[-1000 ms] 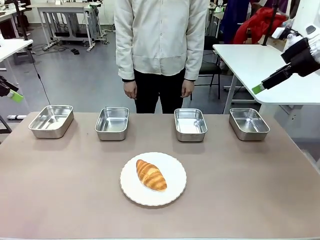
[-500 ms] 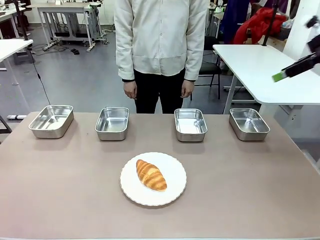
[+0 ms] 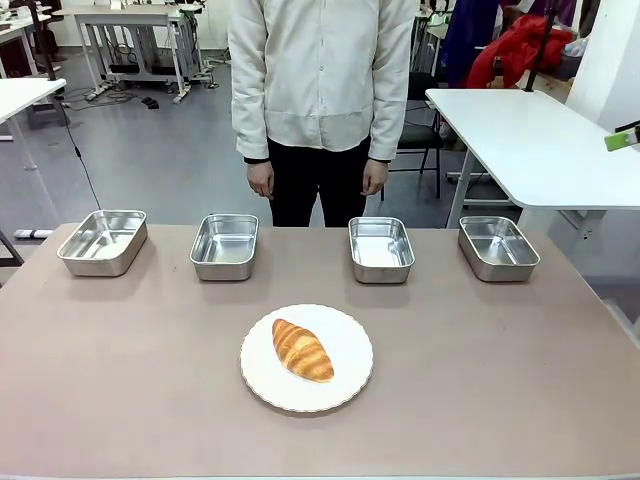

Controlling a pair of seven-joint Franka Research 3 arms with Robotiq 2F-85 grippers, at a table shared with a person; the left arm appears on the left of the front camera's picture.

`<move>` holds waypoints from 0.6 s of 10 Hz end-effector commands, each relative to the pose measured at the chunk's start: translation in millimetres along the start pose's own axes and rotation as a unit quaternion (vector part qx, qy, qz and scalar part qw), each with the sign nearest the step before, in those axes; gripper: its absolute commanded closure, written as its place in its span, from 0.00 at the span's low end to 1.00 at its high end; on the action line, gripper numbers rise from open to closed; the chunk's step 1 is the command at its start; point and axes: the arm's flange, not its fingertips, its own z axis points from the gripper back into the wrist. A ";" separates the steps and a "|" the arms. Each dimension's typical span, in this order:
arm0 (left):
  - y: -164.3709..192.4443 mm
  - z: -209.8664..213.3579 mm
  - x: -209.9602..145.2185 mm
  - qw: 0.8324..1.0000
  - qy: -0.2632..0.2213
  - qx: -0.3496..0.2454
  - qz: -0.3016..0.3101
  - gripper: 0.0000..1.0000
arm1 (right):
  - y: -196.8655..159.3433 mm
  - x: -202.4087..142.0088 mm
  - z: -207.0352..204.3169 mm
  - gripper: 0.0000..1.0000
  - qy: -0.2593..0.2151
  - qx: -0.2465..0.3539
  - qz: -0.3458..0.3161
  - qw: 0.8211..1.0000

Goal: Place the bread in the container.
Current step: Place the Butter Roll into the Airtight Container indicated by the human.

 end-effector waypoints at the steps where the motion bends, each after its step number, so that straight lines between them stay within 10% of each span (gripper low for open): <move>1: -3.0 1.9 -0.8 0.999 -0.032 0.012 -0.013 0.00 | -9.9 -0.8 6.0 0.00 -0.022 0.006 0.010 1.000; 6: -5.3 -5.0 -0.5 0.999 -0.029 0.021 0.015 0.00 | -9.2 -2.6 11.4 0.00 -0.024 -0.003 0.005 1.000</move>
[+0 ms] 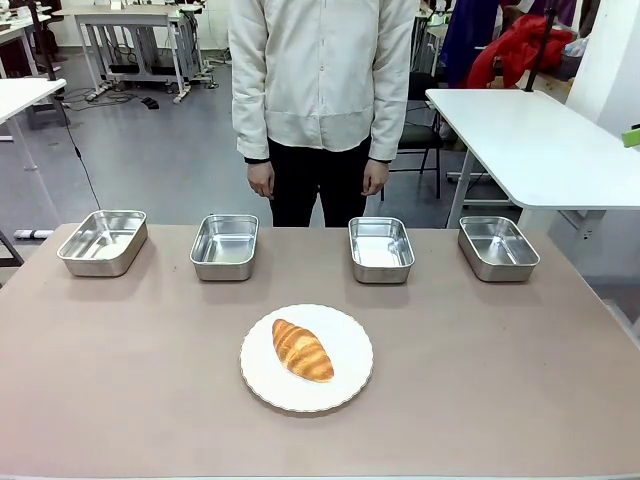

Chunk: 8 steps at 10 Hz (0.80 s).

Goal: Place the bread in the container.
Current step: Place the Butter Roll into the Airtight Container indicated by the human.

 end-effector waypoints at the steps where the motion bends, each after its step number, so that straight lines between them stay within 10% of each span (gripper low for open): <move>1: -6.2 -8.5 1.4 1.000 0.005 0.013 0.012 0.00 | -2.0 0.7 -1.9 0.00 -0.009 0.000 0.007 1.000; 8: -0.6 -4.3 1.0 1.000 0.004 0.001 0.002 0.00 | 0.6 0.8 -1.2 0.00 0.001 0.000 0.001 1.000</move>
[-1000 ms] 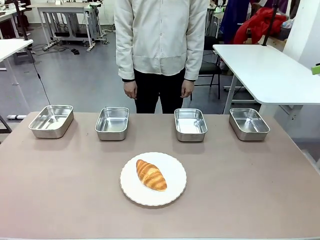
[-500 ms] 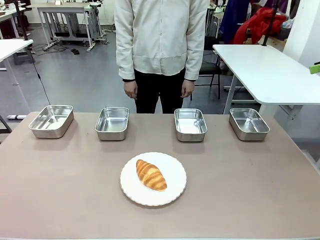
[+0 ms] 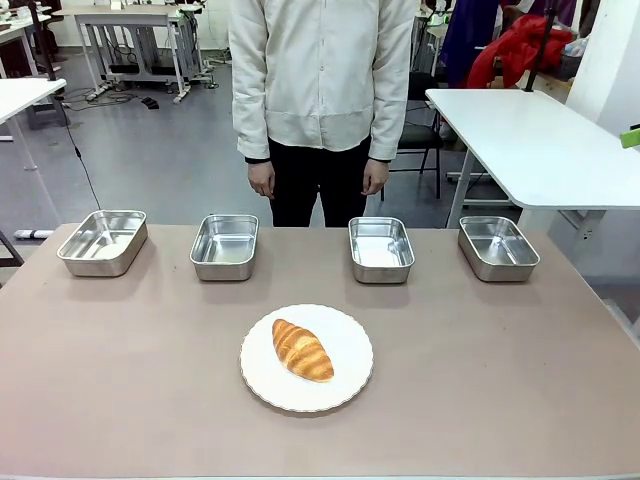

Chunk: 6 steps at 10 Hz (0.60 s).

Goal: Place the bread in the container.
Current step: Place the Butter Roll into the Airtight Container indicated by the human.

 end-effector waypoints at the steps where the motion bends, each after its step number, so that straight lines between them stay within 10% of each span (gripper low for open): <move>1: -0.4 3.1 0.1 1.000 -0.006 -0.004 -0.005 0.00 | 0.1 0.1 0.1 0.00 -0.003 0.003 0.000 1.000; 6: -0.4 3.1 0.1 1.000 -0.006 -0.004 -0.005 0.00 | 0.1 0.1 0.1 0.00 -0.003 0.003 0.000 1.000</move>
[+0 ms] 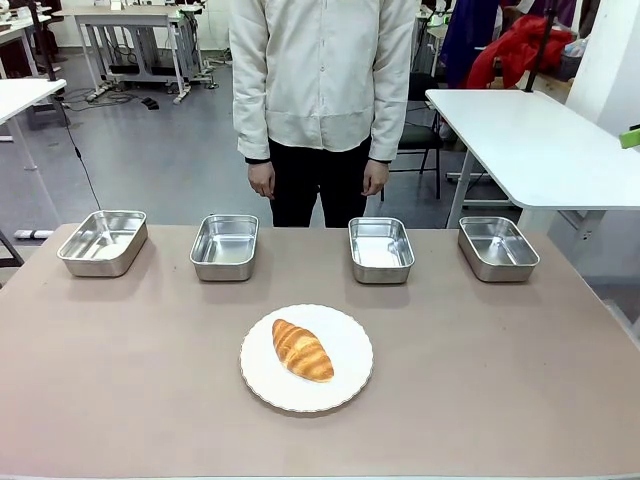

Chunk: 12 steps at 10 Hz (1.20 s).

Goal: Place the bread in the container.
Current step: Place the Butter Roll into the Airtight Container indicated by the human.

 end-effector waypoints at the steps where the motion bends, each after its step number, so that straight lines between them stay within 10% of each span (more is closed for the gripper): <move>1: -0.4 3.1 0.1 1.000 -0.006 -0.003 -0.005 0.00 | 0.1 0.1 0.2 0.00 -0.004 0.003 0.000 1.000; 12: -0.4 3.1 0.1 1.000 -0.006 -0.003 -0.005 0.00 | 0.1 0.1 0.2 0.00 -0.004 0.003 0.000 1.000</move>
